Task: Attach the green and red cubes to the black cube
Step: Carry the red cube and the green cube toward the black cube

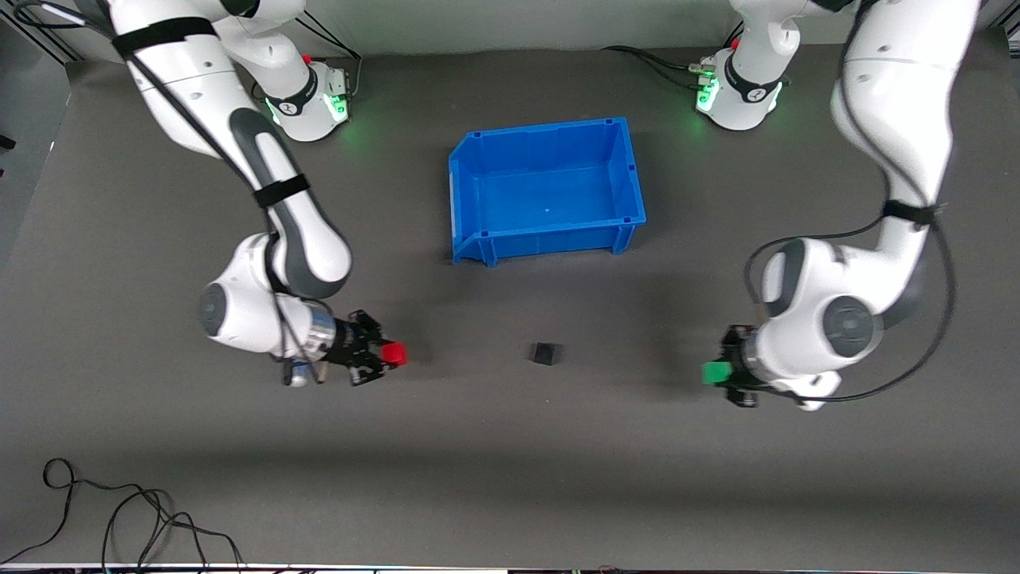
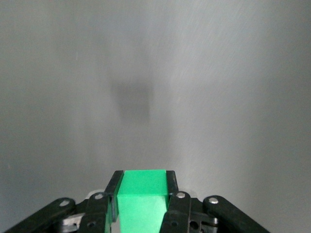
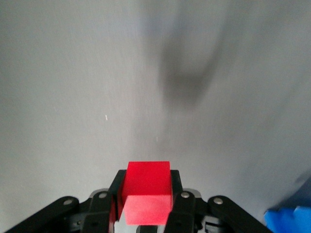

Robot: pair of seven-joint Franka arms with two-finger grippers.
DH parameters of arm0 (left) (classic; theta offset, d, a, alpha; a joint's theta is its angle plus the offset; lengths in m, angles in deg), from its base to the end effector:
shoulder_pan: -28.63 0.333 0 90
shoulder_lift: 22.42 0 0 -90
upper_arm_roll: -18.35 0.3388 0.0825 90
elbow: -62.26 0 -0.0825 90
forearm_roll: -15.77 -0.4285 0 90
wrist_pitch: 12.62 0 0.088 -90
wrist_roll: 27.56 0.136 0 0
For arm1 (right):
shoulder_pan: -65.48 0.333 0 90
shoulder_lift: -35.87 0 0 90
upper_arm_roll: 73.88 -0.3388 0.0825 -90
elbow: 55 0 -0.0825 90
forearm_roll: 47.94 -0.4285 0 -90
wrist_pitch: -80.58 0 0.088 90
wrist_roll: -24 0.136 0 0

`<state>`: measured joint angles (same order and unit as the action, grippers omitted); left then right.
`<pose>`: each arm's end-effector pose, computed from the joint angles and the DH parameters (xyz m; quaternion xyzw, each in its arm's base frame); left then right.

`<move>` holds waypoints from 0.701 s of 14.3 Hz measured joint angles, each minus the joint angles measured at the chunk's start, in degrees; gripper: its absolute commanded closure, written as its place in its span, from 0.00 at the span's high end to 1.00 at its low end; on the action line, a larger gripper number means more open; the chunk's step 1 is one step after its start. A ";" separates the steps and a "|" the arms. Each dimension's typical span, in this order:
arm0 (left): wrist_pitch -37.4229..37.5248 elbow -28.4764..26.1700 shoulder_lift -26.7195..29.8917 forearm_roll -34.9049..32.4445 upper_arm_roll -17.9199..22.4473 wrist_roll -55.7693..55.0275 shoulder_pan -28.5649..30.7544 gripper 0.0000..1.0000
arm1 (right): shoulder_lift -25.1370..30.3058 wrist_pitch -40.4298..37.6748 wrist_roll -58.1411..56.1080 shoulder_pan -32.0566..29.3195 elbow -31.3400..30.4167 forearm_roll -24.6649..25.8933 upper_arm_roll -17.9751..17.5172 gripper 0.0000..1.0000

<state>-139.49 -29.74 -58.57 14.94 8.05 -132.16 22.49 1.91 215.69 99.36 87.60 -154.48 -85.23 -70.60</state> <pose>0.7140 -0.1953 0.2264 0.7090 0.7036 -0.0441 0.0178 0.6759 0.2553 0.2048 -0.7352 0.6430 0.1453 0.1578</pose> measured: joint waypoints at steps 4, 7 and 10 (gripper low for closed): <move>-5.24 0.16 -3.37 -0.09 -0.03 -9.46 -6.18 0.00 | -4.60 5.15 9.48 6.78 4.06 0.00 -0.03 0.17; -9.14 0.16 -4.10 -0.09 -0.02 -11.14 -10.11 0.00 | -7.53 8.15 15.35 11.30 5.94 0.00 0.00 0.16; -11.16 0.14 -4.98 -0.10 0.01 -12.20 -12.88 0.00 | -9.47 9.58 19.87 13.85 7.66 0.00 0.00 0.16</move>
<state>-150.64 -29.59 -63.55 14.84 8.06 -144.36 9.61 -7.56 225.26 119.22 101.45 -146.82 -85.23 -70.60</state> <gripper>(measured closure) 0.626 0.604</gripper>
